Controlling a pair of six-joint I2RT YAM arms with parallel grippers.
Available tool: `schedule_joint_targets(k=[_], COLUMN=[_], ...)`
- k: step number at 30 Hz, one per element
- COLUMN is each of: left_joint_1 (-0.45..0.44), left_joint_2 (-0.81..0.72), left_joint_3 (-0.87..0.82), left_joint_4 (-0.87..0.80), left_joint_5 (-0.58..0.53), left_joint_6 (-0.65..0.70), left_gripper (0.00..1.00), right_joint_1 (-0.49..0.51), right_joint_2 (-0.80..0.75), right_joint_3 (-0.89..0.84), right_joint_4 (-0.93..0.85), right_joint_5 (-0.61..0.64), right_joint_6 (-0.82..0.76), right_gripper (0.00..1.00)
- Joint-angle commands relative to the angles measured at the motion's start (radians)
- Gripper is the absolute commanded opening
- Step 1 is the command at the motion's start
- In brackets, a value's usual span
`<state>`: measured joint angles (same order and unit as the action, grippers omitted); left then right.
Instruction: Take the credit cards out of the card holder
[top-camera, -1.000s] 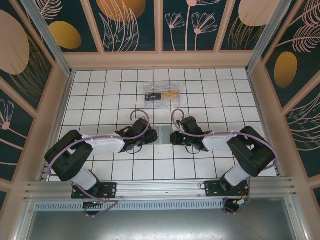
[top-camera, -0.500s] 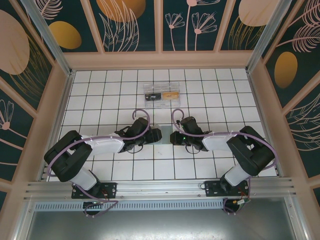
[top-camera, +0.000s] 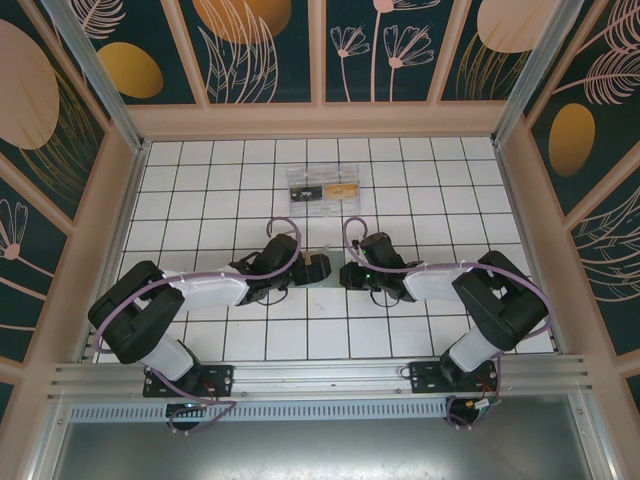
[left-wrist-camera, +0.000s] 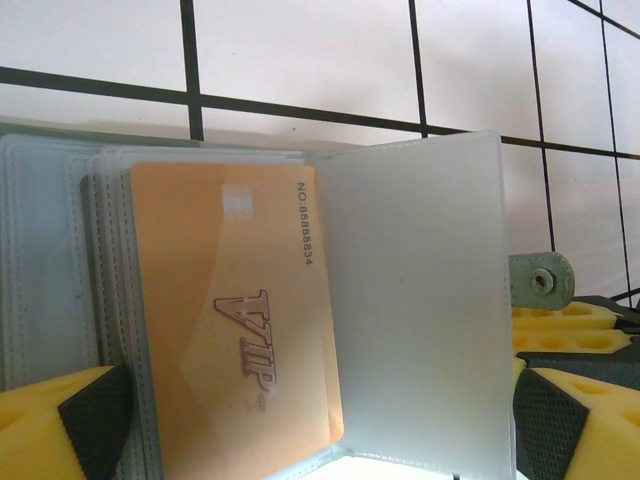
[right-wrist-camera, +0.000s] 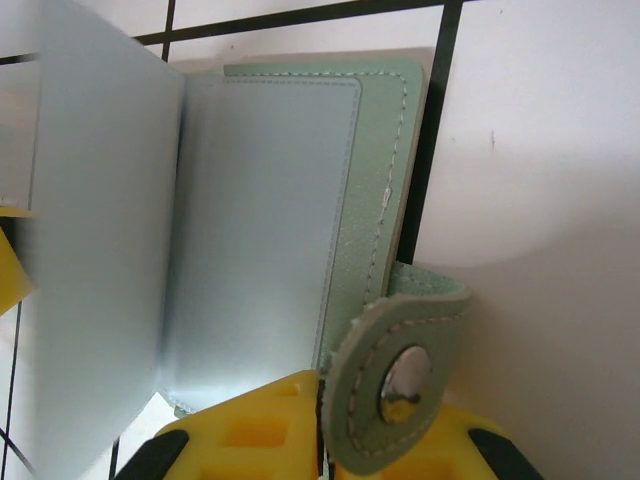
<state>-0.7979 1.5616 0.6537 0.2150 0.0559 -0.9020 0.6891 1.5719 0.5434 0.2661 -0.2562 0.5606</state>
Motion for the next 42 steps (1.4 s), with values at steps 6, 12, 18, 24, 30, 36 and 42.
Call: schedule_joint_targets(k=[6,12,18,24,30,36,42], left_joint_1=[0.001,0.001,0.003,0.013,0.045,0.08,0.082], left_joint_2=[-0.035,-0.094,-0.127,-0.096,-0.032,-0.014,0.01], left_joint_3=[-0.024,-0.001,0.023,0.026,0.025,-0.016,-0.041], left_joint_4=[0.015,-0.083,-0.155,-0.094,-0.041,-0.017,0.036], left_joint_5=[0.016,-0.059,-0.121,-0.092,-0.038,-0.014,0.029], left_joint_6=[0.004,0.029,0.071,0.089,0.1,0.102,0.086], left_gripper=[0.99,0.99,0.95,0.63,0.39,0.38,0.38], right_joint_1=[0.018,0.017,0.016,0.018,0.016,0.016,0.017], right_joint_2=[0.026,-0.082,-0.215,-0.186,-0.045,0.022,0.054], right_joint_3=[-0.001,0.016,0.051,0.066,0.094,0.121,0.143], right_joint_4=[-0.041,-0.131,-0.198,-0.099,0.048,0.088,0.082], right_joint_5=[0.002,0.111,0.167,0.054,-0.066,-0.096,-0.109], right_joint_6=[0.018,0.006,0.024,0.084,0.174,0.203,0.204], right_gripper=[0.13,0.17,0.25,0.27,0.25,0.25,0.25])
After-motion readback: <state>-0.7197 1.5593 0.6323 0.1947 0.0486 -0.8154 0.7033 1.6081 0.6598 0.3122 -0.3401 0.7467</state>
